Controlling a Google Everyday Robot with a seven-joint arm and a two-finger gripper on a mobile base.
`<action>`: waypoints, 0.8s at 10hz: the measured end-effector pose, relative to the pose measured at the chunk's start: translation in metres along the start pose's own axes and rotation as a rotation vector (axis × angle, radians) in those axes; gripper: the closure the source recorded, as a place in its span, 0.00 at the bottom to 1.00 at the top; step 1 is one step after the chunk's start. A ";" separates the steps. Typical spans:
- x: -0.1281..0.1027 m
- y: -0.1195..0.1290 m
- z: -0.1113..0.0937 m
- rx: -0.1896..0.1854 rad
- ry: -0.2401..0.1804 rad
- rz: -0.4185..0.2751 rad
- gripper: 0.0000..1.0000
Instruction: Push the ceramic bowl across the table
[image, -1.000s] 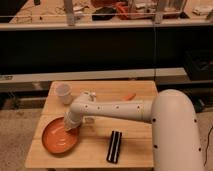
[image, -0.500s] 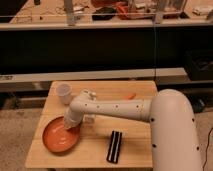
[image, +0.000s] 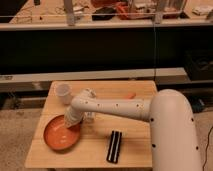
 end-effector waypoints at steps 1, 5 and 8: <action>0.002 0.000 -0.001 -0.001 -0.002 0.002 0.99; 0.013 0.000 -0.004 0.000 -0.012 0.005 0.99; 0.017 0.004 -0.004 -0.005 -0.009 0.002 0.99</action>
